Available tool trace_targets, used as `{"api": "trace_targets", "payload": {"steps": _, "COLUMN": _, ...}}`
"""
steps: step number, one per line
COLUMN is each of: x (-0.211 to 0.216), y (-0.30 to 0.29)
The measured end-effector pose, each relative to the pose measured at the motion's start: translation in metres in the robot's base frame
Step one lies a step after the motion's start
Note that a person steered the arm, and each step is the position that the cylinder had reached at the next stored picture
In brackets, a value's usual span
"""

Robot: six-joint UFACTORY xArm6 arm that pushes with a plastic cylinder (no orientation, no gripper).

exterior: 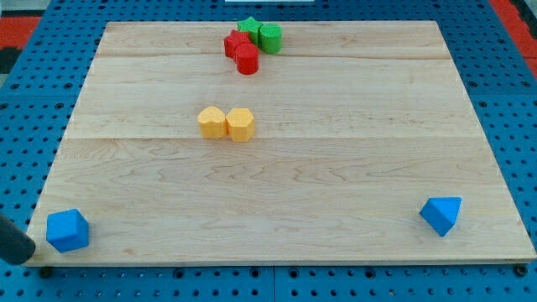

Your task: Place the blue cube to the top left of the blue triangle

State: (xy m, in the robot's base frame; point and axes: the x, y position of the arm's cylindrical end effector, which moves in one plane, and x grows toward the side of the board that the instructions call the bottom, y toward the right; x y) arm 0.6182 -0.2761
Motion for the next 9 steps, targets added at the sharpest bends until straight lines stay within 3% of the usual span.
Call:
{"api": "trace_targets", "payload": {"steps": 1, "x": -0.025, "y": 0.061}}
{"api": "trace_targets", "payload": {"steps": 2, "x": -0.047, "y": 0.046}}
{"api": "trace_targets", "payload": {"steps": 3, "x": -0.064, "y": 0.080}}
{"api": "trace_targets", "payload": {"steps": 4, "x": -0.036, "y": 0.224}}
{"api": "trace_targets", "payload": {"steps": 5, "x": -0.041, "y": 0.276}}
{"api": "trace_targets", "payload": {"steps": 6, "x": -0.042, "y": 0.197}}
{"api": "trace_targets", "payload": {"steps": 7, "x": -0.071, "y": 0.173}}
{"api": "trace_targets", "payload": {"steps": 8, "x": -0.091, "y": 0.257}}
{"api": "trace_targets", "payload": {"steps": 9, "x": -0.072, "y": 0.349}}
